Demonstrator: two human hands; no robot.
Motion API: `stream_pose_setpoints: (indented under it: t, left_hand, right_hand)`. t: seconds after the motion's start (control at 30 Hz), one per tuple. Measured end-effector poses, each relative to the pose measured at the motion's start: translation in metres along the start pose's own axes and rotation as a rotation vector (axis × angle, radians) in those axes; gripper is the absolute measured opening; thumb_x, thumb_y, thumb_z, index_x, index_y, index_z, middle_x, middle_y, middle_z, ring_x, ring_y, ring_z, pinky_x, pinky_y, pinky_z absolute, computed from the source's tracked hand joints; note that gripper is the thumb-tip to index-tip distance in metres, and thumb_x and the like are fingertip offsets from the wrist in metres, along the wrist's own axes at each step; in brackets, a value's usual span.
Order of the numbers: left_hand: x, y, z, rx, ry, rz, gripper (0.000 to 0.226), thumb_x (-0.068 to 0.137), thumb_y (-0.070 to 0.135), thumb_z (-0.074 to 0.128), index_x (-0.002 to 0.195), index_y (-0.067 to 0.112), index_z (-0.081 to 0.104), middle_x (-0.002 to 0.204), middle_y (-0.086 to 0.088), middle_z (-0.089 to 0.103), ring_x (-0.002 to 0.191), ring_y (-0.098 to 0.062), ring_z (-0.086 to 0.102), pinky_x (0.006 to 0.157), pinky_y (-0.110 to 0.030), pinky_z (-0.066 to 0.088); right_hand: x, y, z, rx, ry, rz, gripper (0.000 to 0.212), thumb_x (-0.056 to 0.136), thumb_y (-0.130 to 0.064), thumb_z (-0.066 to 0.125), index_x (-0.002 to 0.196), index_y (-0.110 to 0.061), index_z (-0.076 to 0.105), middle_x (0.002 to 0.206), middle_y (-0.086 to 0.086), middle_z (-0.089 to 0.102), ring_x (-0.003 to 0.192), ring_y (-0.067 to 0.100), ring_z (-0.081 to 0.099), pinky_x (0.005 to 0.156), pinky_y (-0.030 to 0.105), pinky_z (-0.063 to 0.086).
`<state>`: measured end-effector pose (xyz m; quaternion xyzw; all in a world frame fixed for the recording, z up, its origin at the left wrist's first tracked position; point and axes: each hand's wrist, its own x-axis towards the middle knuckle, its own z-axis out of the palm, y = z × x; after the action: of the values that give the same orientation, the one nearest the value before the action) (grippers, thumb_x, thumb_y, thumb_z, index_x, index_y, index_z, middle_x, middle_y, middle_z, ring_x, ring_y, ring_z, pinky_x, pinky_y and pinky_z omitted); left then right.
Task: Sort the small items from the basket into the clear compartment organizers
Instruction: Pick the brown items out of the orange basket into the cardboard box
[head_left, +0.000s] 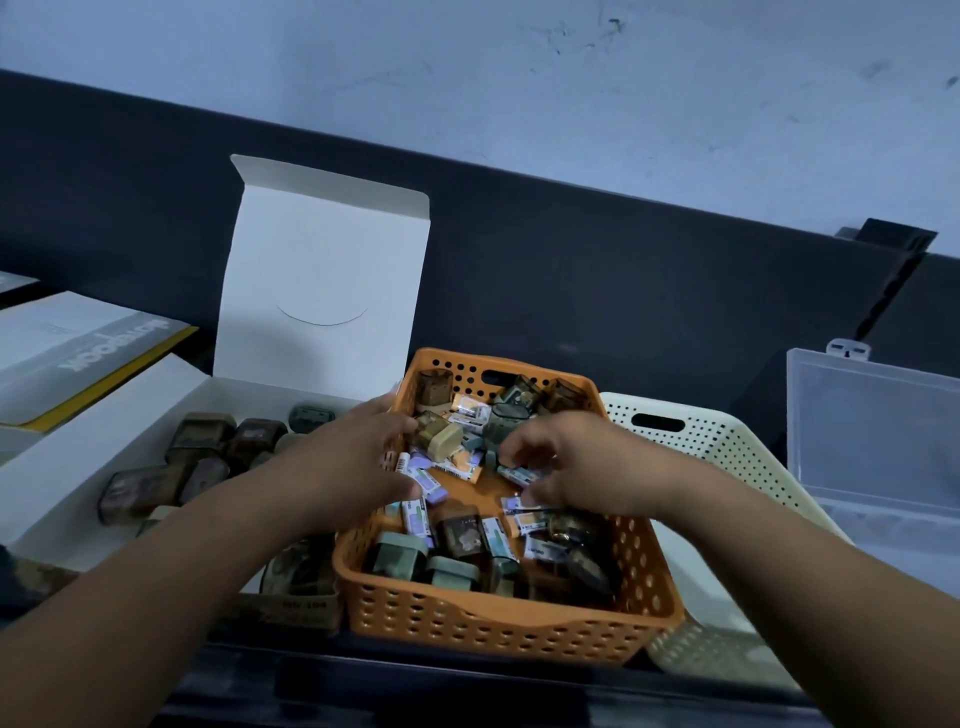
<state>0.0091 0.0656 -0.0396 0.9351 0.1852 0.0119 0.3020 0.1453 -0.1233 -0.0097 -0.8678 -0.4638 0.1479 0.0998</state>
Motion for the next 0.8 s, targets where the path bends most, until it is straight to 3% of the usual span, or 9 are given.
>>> stream_pose_setpoints:
  t: [0.1,0.27,0.47,0.7,0.8]
  left_hand:
    - [-0.001,-0.001,0.000,-0.016,0.004,0.006,0.070,0.084,0.035,0.070,0.144,0.034,0.035,0.159,0.015,0.005,0.140,-0.015,0.029,0.111,-0.039,0.034]
    - [-0.003,0.001,-0.001,-0.037,0.009,0.013,0.068,0.085,0.033,0.068,0.144,0.033,0.035,0.159,0.017,0.003,0.141,-0.014,0.027,0.109,-0.033,0.030]
    - [-0.001,-0.002,0.000,-0.041,0.000,0.012,0.069,0.084,0.034,0.069,0.144,0.033,0.035,0.159,0.017,0.004,0.141,-0.015,0.027,0.111,-0.034,0.031]
    - [0.001,-0.001,0.001,-0.028,0.000,0.011,0.069,0.085,0.033,0.069,0.145,0.034,0.035,0.158,0.019,0.002,0.142,-0.015,0.026,0.109,-0.034,0.031]
    - [0.002,-0.002,0.001,-0.021,-0.002,0.013,0.069,0.084,0.033,0.069,0.144,0.034,0.035,0.158,0.019,0.002,0.141,-0.015,0.027,0.109,-0.035,0.032]
  right_hand:
    - [0.018,-0.006,0.014,-0.173,-0.157,-0.035,0.040,0.082,-0.018,0.073,0.118,-0.032,0.060,0.109,-0.009,0.063,0.099,0.014,0.058,0.088,0.034,0.050]
    - [0.031,-0.002,0.022,-0.278,-0.283,0.003,0.051,0.079,-0.017,0.075,0.124,-0.034,0.060,0.126,-0.009,0.058,0.113,0.016,0.052,0.098,0.037,0.044]
    - [0.036,-0.006,0.020,-0.219,-0.405,0.000,0.029,0.082,-0.006,0.069,0.108,-0.020,0.065,0.090,-0.010,0.056,0.094,0.015,0.055,0.088,0.036,0.048]
    - [0.035,-0.003,0.019,-0.205,-0.361,-0.031,0.020,0.084,-0.006,0.065,0.099,-0.019,0.061,0.086,-0.009,0.053,0.089,0.015,0.054,0.081,0.032,0.048]
    - [0.033,0.002,0.013,-0.057,-0.268,-0.049,0.019,0.086,-0.005,0.064,0.095,-0.022,0.058,0.090,-0.007,0.057,0.090,0.014,0.059,0.079,0.030,0.052]
